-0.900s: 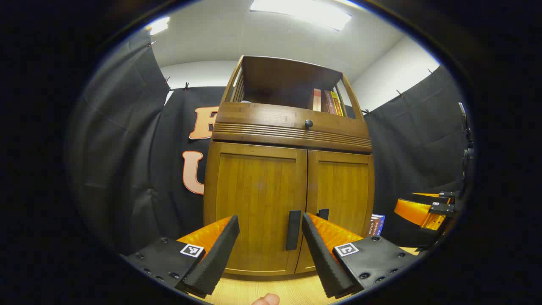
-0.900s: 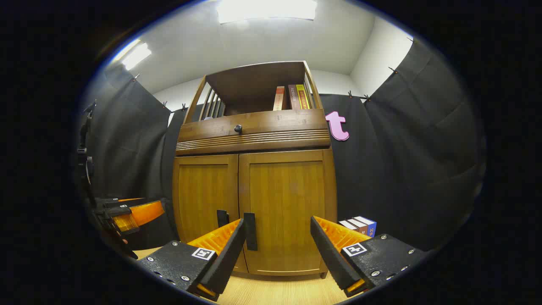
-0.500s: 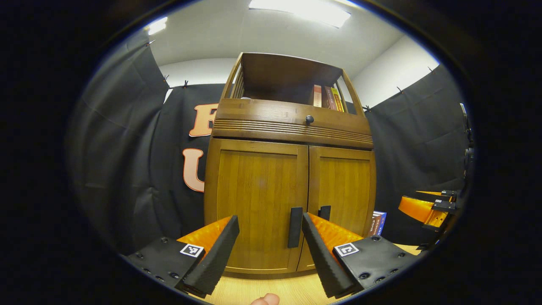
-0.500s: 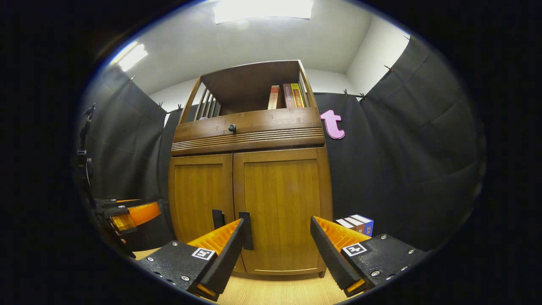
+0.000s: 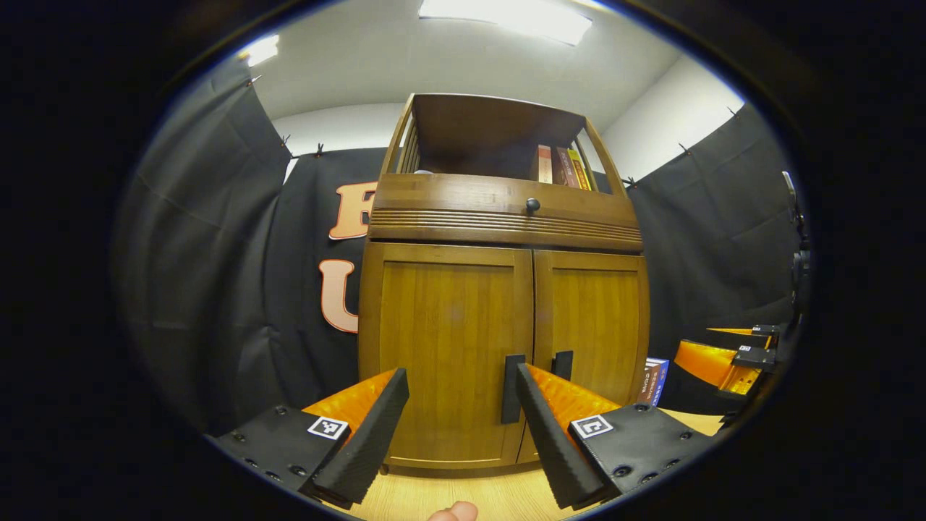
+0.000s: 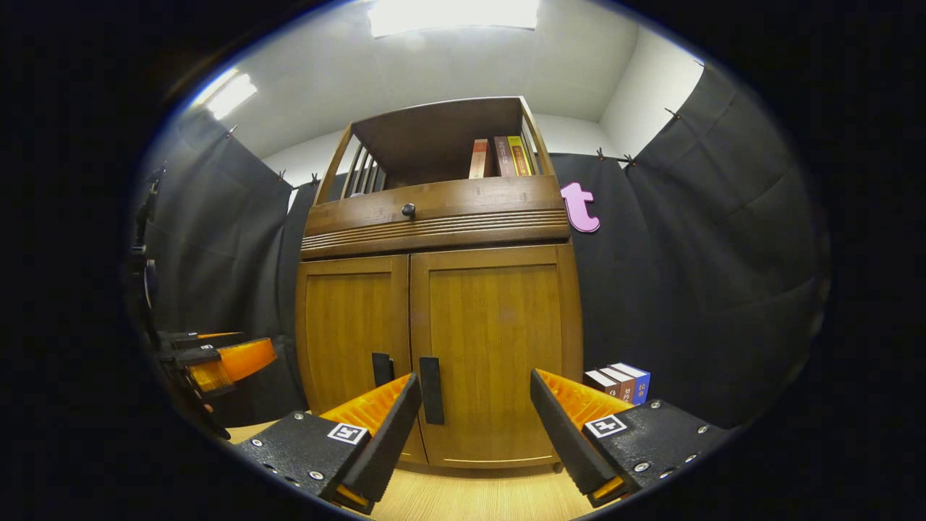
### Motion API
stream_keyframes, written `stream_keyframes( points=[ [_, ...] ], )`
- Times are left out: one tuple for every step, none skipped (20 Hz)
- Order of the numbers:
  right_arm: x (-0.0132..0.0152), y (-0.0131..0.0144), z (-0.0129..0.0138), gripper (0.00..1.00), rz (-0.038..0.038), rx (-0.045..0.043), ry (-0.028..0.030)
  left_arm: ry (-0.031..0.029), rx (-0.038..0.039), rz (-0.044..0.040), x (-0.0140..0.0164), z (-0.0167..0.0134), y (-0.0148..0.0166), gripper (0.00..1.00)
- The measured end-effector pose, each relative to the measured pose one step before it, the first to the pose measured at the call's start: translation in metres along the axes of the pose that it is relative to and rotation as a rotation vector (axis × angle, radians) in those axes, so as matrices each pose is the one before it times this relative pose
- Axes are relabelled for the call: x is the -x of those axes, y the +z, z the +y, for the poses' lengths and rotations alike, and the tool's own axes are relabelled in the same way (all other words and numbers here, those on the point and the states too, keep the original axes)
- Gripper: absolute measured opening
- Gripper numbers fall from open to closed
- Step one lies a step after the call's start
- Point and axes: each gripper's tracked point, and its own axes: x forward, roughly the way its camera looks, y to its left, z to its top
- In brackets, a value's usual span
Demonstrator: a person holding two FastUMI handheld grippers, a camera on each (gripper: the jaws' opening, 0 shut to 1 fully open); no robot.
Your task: Open the right door of the double-door shoe cabinet with the right hand, and open the left door with the left hand.
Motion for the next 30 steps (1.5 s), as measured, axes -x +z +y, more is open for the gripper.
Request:
stream_keyframes(
  points=[
    [-0.00015,-0.00020,0.00245,0.93,-0.00095,-0.00332,0.00888,0.00071,0.00310,-0.00138,0.00025,-0.00020,0.00021,0.93],
    [-0.00043,-0.00103,0.00268,0.93,0.00225,-0.00205,0.00642,0.00104,0.00259,-0.00428,-0.00046,-0.00050,0.00212,0.96],
    [-0.00095,-0.00214,-0.00104,0.93,0.00365,0.00097,-0.00116,0.00017,-0.00079,-0.00183,-0.00008,0.00016,0.00218,0.96],
    [-0.00026,-0.00203,-0.00029,0.93,0.00367,0.00277,-0.00244,-0.00333,-0.00412,-0.00141,-0.00067,-0.00219,0.00052,0.96],
    [-0.00095,-0.00163,0.00084,0.93,0.00223,0.00134,0.00100,-0.00265,-0.00704,-0.00077,0.00066,-0.00080,0.00111,0.96],
    [-0.00114,-0.00073,0.00154,0.94,-0.00072,-0.00302,0.00502,-0.00523,-0.00718,-0.00240,-0.00014,-0.00149,0.00100,0.93],
    [-0.00094,-0.00057,0.00158,0.94,-0.00194,-0.00685,0.00519,-0.00479,-0.00078,0.00102,-0.00038,-0.00266,0.00000,0.96],
    [-0.00358,-0.00185,0.00156,0.94,0.00210,-0.00857,0.00411,-0.00975,0.00475,0.00408,0.00016,-0.00263,-0.00166,0.93],
    [-0.00244,-0.00099,0.00207,0.93,0.00238,-0.00815,0.00541,-0.00665,0.00577,0.00016,0.00143,-0.00087,-0.00012,0.93],
    [-0.00375,-0.00130,0.00228,0.93,0.00335,-0.00367,0.00567,0.00518,0.00202,0.00102,0.00105,0.00053,0.00024,0.93],
    [-0.00475,-0.00097,0.00090,0.93,0.00137,0.00094,0.00356,0.00258,-0.00108,-0.00174,0.00193,0.00167,0.00046,0.93],
    [-0.00568,-0.00003,0.00189,0.93,0.00115,0.00808,0.00580,-0.00270,-0.00364,-0.00420,0.00152,-0.00032,0.00076,0.93],
    [-0.00685,-0.00045,0.00295,0.93,0.00209,0.00601,0.01198,-0.00180,-0.00075,-0.00378,0.00261,-0.00032,0.00007,0.93],
    [-0.00840,-0.00311,0.00476,0.93,0.00505,0.00342,0.01770,-0.00253,0.00233,0.00187,0.00142,0.00121,-0.00125,0.96],
    [-0.01241,-0.00597,0.00148,0.93,0.02087,0.00465,0.00554,-0.00549,0.00430,0.00548,0.00262,0.00004,-0.00070,0.93],
    [-0.01061,-0.00770,-0.00142,0.93,0.02875,0.00070,-0.00370,-0.00115,0.00559,0.00371,0.00113,0.00077,-0.00140,0.93],
    [-0.01280,-0.00611,0.00078,0.94,0.02265,-0.00397,0.00081,0.00328,0.00054,0.00364,0.00129,0.00248,-0.00091,0.93],
    [-0.01231,-0.00513,0.00223,0.94,0.01108,-0.00557,0.00413,0.00426,-0.00379,-0.00016,0.00077,0.00284,0.00025,0.93],
    [-0.01285,-0.00388,0.00392,0.94,0.00819,-0.00414,0.00562,0.00473,-0.00227,-0.00153,0.00144,0.00201,0.00059,0.93],
    [-0.01151,-0.00523,0.00248,0.94,0.00440,-0.00057,0.00503,0.00047,-0.00067,-0.00138,-0.00006,0.00042,0.00017,0.93],
    [-0.01109,-0.00617,-0.00003,0.94,0.00650,0.00623,-0.00290,-0.00934,-0.00034,0.00169,0.00026,-0.00133,-0.00139,0.93],
    [-0.01191,-0.00651,0.00047,0.94,0.00810,0.01291,-0.00468,-0.01642,0.00258,0.00622,-0.00129,-0.00301,-0.00162,0.96],
    [-0.01342,-0.00778,-0.00058,0.94,0.01220,0.01153,-0.01044,-0.00767,0.00407,0.00787,-0.00023,-0.00133,-0.00228,0.93],
    [-0.01122,-0.00776,-0.00093,0.94,0.01705,0.00504,-0.00942,-0.00315,-0.00063,0.00400,-0.00116,0.00087,-0.00221,0.96],
    [-0.01217,-0.00648,0.00119,0.94,0.01560,-0.00732,-0.00751,0.00078,-0.00591,0.00217,0.00155,0.00122,-0.00058,1.00],
    [-0.00978,-0.00520,0.00193,0.94,0.01720,-0.02229,0.00320,0.00463,-0.00746,-0.00060,0.00092,0.00185,-0.00038,0.96],
    [-0.00808,-0.00374,0.00170,0.94,0.01236,-0.02617,0.00835,0.00686,-0.00494,-0.00505,0.00063,0.00042,0.00024,0.96],
    [-0.00662,-0.00078,0.00268,0.94,0.00300,-0.01782,0.00899,0.00385,-0.00128,-0.00698,-0.00041,0.00009,0.00179,0.93],
    [-0.00365,-0.00009,0.00042,0.94,-0.00113,-0.00141,0.00099,0.00095,0.00066,-0.00398,0.00017,0.00029,-0.00010,0.93],
    [-0.00399,0.00116,0.00008,0.94,-0.00237,0.01281,-0.00303,-0.00280,0.00144,-0.00185,-0.00050,-0.00032,-0.00035,0.96]
  ],
)
